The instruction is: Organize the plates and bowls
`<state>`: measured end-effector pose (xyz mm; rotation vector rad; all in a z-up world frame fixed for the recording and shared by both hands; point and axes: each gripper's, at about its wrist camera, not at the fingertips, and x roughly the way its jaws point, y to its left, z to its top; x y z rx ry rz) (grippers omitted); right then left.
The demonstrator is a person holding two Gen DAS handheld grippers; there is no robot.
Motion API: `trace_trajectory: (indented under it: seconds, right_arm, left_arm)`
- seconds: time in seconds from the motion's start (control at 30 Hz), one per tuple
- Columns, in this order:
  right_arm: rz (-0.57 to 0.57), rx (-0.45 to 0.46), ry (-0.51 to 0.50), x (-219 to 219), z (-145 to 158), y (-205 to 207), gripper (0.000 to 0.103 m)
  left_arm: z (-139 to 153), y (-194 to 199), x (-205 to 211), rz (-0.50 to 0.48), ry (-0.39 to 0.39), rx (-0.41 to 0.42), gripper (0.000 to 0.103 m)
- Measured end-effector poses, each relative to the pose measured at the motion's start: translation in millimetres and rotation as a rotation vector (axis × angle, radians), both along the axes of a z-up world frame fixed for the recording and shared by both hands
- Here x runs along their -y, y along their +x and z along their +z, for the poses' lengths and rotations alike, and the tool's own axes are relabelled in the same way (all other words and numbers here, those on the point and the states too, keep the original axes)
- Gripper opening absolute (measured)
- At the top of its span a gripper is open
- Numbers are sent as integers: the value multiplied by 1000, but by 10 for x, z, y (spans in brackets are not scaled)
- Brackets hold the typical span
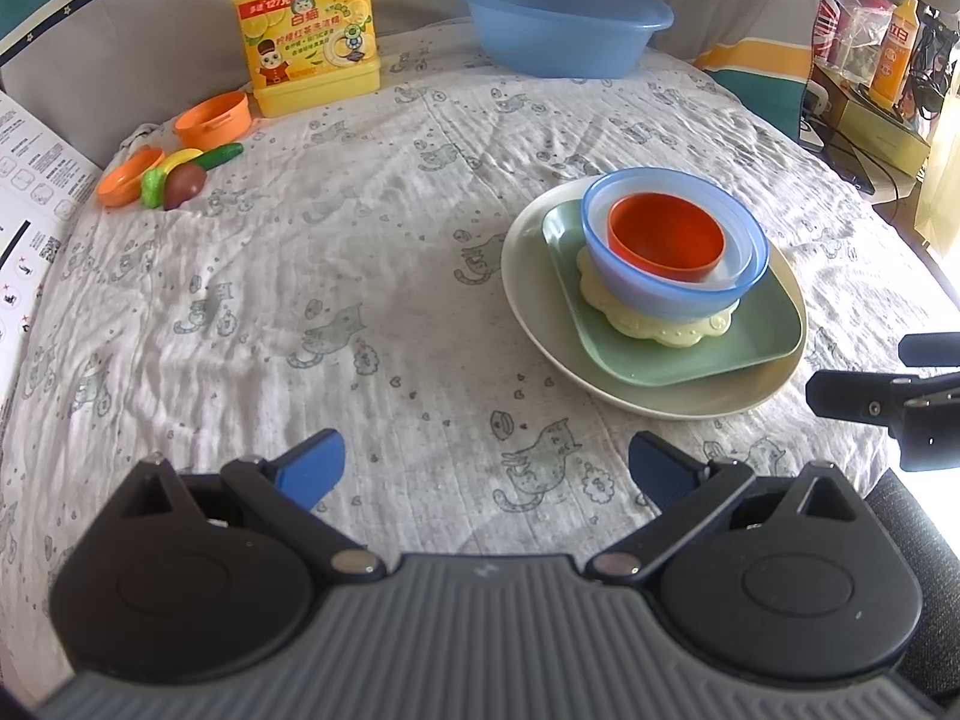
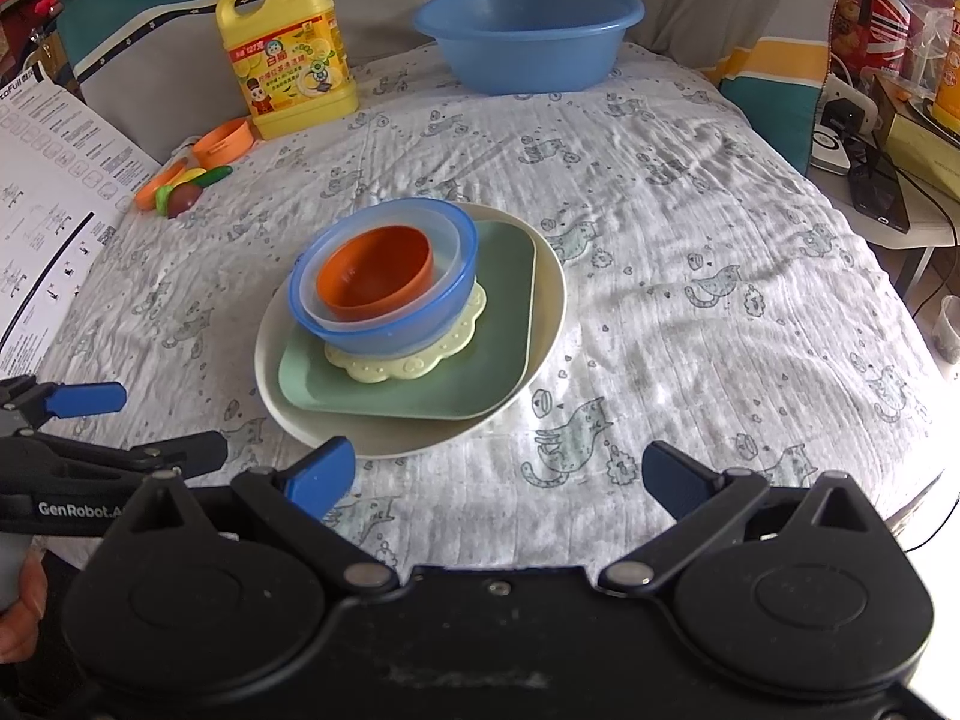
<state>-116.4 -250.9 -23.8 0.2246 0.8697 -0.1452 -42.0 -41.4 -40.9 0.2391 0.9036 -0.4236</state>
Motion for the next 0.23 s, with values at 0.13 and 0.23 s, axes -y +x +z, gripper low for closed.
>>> trace_trajectory:
  seconds: [0.13, 0.23]
  right_arm:
    - [0, 0, -1, -1, 2, 1, 103]
    - [2, 1, -3, 0, 1, 4, 103]
  left_arm:
    - [9, -1, -10, -3, 0, 3, 103]
    - [23, -5, -23, -6, 0, 9, 103]
